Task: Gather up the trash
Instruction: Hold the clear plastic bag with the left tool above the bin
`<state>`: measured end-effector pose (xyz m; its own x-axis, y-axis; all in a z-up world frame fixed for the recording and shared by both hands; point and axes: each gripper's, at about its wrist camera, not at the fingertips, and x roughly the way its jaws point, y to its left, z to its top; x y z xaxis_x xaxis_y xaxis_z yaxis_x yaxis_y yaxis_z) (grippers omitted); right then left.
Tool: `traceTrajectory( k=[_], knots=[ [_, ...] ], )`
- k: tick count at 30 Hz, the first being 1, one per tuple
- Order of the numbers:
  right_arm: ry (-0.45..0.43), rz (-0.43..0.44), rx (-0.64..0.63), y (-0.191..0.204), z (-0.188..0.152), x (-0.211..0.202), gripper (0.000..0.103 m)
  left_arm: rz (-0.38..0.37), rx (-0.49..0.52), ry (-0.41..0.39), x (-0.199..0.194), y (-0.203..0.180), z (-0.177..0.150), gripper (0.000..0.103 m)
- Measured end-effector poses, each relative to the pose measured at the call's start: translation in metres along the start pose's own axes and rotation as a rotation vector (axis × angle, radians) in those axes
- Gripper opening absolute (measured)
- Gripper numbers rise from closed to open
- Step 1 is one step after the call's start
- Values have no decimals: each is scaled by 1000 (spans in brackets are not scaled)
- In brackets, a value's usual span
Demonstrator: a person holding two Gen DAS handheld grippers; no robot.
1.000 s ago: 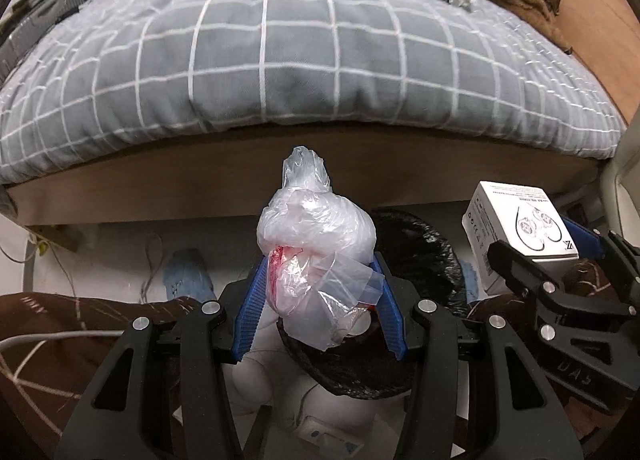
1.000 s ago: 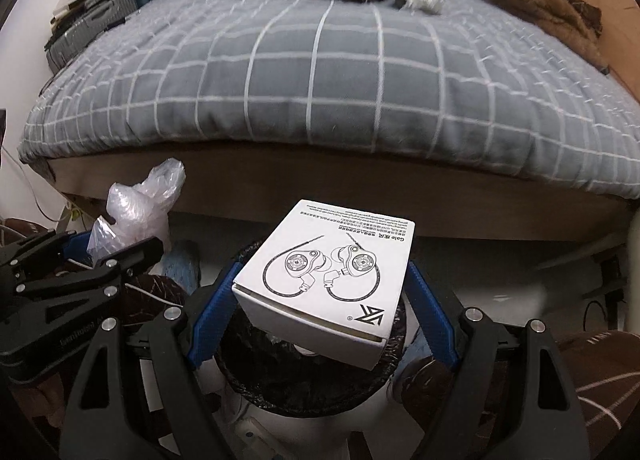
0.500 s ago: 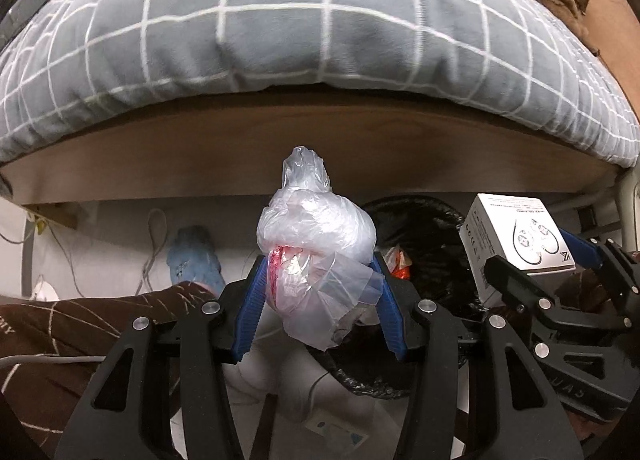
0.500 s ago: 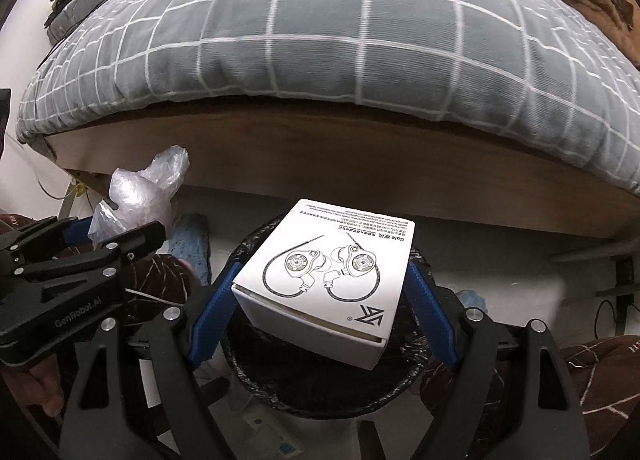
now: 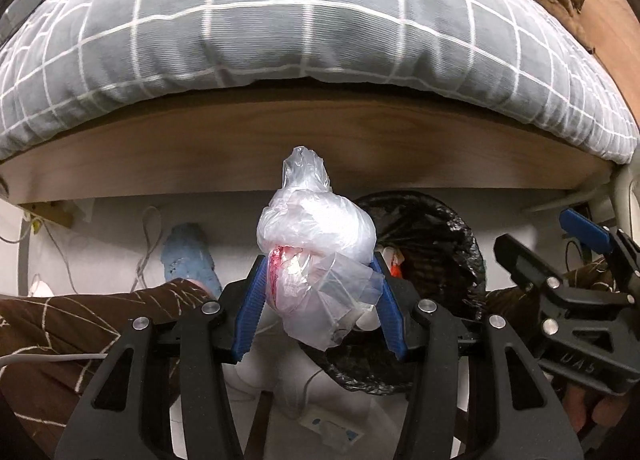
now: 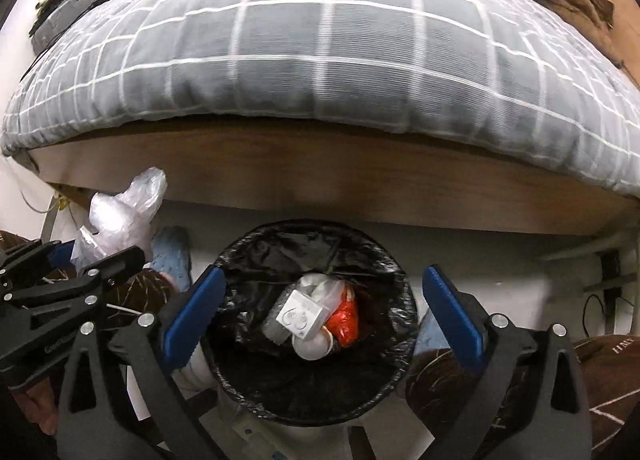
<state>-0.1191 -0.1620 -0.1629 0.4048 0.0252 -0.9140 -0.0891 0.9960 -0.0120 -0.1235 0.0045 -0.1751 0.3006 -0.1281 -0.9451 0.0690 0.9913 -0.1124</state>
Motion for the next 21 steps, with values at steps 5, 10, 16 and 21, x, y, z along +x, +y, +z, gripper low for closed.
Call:
traceTrajectory(
  k=[5,10,16,21],
  knots=[
    [-18,-36,37,-27,-7,-8,95,-25,39,10,2,-23,1,50],
    [-51,-50,82,-57,-14,-23,95,-40,81,7,3,-53,3,50],
    [-67,-78,131,-87,-22,-32,95,-58,143,23,9,-86,-1,50],
    [-53,-88,180,-105,-26,-38,95,-66,180,29,14,-104,-2,50]
  ],
)
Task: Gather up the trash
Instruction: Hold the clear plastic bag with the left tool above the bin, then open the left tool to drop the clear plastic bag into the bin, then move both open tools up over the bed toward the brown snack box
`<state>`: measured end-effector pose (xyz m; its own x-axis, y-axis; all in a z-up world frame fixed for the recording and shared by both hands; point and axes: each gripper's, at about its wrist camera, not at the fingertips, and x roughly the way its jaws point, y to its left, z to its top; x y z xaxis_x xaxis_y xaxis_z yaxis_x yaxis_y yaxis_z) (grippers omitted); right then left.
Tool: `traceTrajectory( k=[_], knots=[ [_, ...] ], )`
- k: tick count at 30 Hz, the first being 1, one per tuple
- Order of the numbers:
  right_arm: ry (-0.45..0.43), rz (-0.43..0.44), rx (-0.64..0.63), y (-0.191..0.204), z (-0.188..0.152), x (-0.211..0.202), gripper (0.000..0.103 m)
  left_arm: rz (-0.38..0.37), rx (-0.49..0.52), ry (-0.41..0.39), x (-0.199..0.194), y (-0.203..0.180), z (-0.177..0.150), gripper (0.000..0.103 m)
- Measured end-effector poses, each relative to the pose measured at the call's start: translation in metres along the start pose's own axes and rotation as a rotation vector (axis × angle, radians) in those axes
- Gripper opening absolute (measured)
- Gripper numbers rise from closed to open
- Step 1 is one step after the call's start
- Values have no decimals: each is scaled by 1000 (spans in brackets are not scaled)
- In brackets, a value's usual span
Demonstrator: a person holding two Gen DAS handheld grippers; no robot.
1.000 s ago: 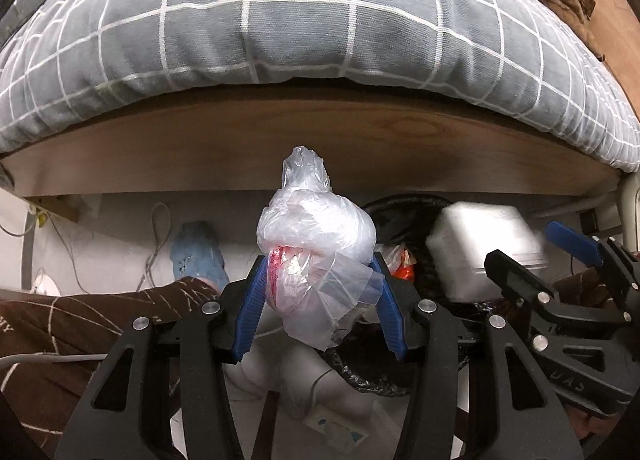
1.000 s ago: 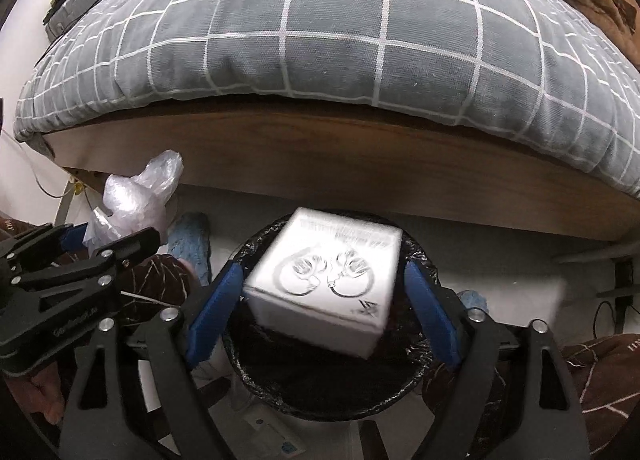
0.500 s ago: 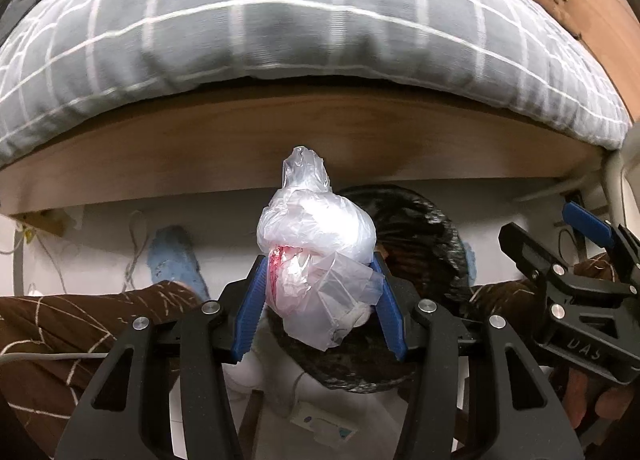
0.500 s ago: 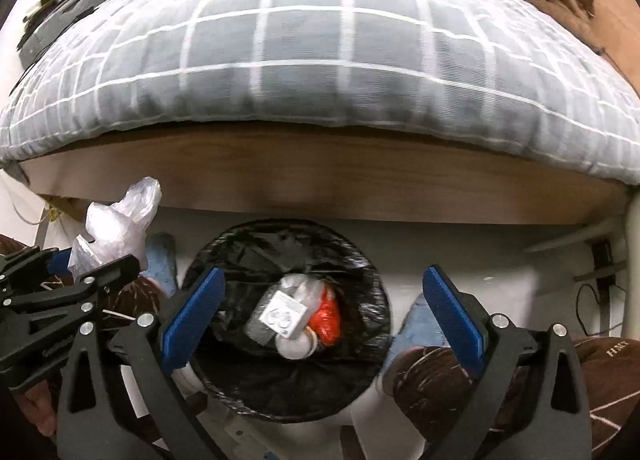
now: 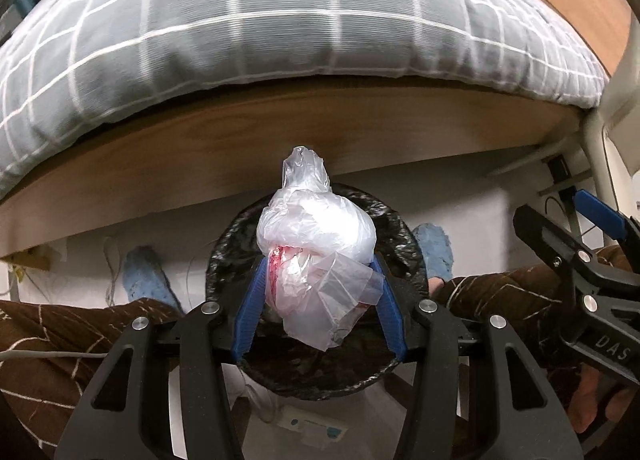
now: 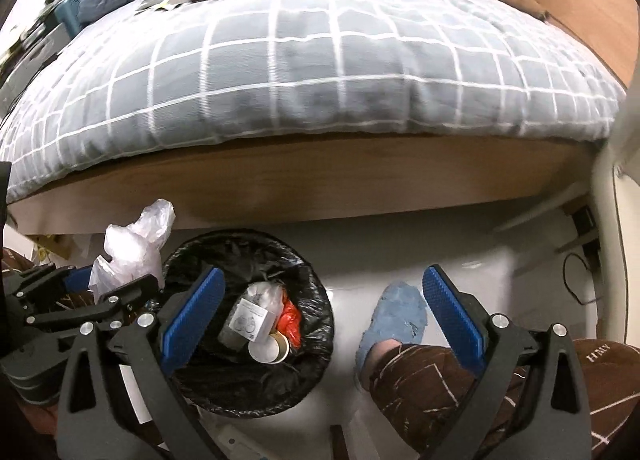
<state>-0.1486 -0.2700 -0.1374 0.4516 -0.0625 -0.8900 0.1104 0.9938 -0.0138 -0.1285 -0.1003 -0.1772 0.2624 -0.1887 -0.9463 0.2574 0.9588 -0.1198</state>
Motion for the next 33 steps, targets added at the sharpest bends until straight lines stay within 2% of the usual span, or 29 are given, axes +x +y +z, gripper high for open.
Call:
traceTrajectory(
  k=[4,6,7,8,16,22,30,33],
  knots=[
    [1,-3,17,-5,-1,3,95,0,20,7,4,-11,-1,54],
    [4,-2,20,-6,-1,4,95,23,42,0,5,-17,-1,63],
    [5,-3,19,-7,-1,4,95,33,49,-5,5,-18,-2,73],
    [4,-4,18,-6,0,4,95,43,52,-9,4,-20,-1,78],
    [-46,-18,37,-9,6,-5,95,49,25,-41,-4,-8,2,97],
    [-107,-15,21,-1,14,-18,95,62,2,-92,-17,5,8,97],
    [-301,-24,-18,10,29,-57,95,82,14,-203,-51,12,25,97],
    [-315,-28,16,3,37,-62,95,83,-2,-234,-62,16,34,97]
  ],
)
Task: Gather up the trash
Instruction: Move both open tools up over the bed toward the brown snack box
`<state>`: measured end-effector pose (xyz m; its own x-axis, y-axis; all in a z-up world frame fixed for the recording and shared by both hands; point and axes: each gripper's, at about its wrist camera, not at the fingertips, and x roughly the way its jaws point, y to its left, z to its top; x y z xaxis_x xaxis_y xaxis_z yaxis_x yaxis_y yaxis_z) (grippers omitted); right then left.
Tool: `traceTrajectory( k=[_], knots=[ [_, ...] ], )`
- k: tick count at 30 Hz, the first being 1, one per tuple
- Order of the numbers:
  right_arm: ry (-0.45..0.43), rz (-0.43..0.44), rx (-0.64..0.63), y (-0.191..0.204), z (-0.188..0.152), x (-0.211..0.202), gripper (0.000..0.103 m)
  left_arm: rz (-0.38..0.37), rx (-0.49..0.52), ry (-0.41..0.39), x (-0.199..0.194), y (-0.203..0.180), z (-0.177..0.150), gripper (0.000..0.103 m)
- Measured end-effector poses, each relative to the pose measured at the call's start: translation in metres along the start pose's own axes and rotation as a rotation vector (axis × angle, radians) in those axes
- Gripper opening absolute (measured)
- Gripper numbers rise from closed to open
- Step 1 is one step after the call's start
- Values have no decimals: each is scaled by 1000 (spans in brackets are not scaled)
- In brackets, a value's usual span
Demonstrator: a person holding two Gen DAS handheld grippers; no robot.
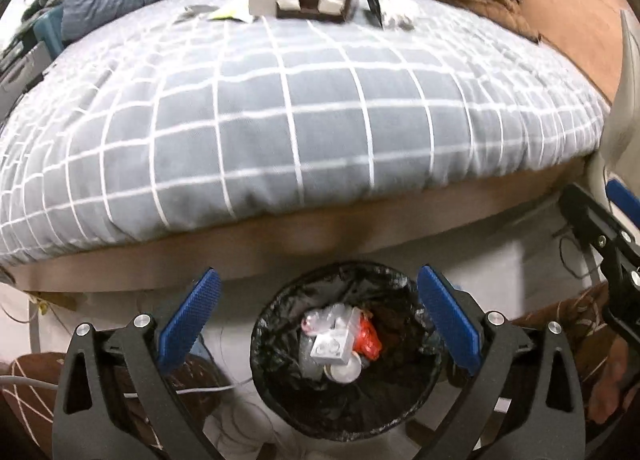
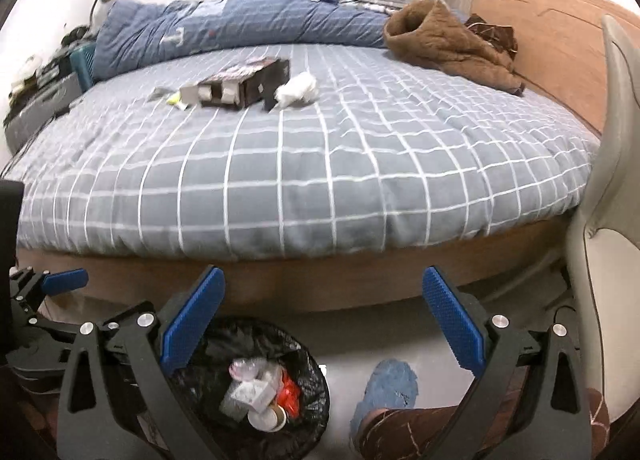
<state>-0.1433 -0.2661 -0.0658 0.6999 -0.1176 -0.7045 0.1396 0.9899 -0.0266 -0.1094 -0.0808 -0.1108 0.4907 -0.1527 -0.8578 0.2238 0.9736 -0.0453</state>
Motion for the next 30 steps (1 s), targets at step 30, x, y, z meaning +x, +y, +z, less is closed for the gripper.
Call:
traceTrajectory(
  k=[30],
  knots=[
    [-140,85,20,12,116,28,95,39,-65,-229,-21,36,115,97]
  ],
)
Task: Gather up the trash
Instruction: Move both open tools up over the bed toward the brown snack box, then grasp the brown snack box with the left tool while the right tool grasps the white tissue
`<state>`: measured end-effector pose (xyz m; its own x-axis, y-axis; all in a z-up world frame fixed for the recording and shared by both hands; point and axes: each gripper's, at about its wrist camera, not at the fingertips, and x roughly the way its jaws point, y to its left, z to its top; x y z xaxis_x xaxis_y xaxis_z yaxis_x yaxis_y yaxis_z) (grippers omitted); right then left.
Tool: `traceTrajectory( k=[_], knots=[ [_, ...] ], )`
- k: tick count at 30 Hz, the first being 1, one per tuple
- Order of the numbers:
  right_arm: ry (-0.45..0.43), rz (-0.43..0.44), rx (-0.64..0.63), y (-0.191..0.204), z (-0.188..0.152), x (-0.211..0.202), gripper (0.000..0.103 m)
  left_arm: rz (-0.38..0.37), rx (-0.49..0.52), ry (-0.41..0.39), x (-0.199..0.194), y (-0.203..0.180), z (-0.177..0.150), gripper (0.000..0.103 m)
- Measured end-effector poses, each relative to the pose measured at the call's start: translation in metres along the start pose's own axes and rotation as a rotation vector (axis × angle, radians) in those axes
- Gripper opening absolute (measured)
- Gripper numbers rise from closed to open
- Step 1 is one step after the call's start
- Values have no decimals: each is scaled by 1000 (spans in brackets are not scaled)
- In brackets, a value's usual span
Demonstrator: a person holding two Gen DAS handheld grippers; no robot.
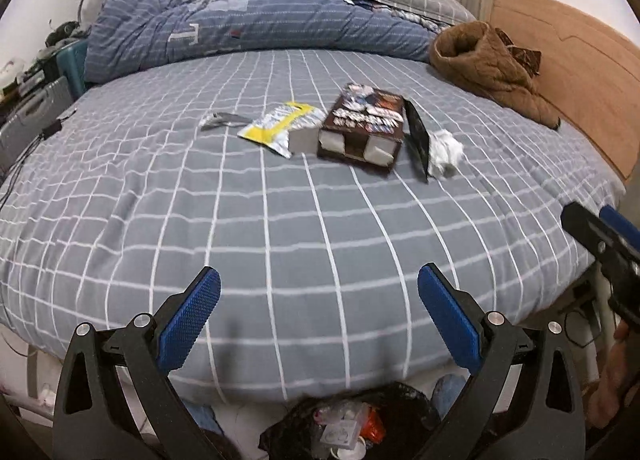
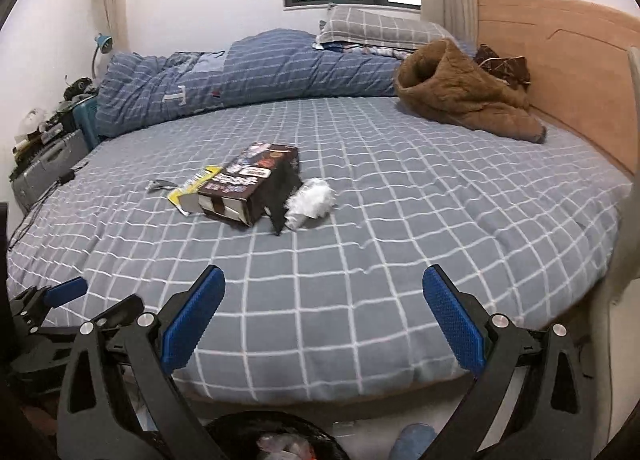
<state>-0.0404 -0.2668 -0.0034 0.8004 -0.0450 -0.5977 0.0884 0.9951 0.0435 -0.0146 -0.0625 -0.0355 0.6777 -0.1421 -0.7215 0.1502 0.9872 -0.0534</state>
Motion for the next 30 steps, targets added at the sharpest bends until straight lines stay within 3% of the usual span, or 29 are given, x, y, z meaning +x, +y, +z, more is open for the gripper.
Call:
traceTrajectory(
  k=[12,21,30],
  knots=[
    [19,-26,-59,3,29,62,95,-7,-7,-5,42,5,46,97],
    [106,-4,-33,-11,50,124,82,-29,29,18,94,-13,83,97],
    [152,44,-31,-13,65,157,72,-70,68,47,128,-22,104,97]
  ],
)
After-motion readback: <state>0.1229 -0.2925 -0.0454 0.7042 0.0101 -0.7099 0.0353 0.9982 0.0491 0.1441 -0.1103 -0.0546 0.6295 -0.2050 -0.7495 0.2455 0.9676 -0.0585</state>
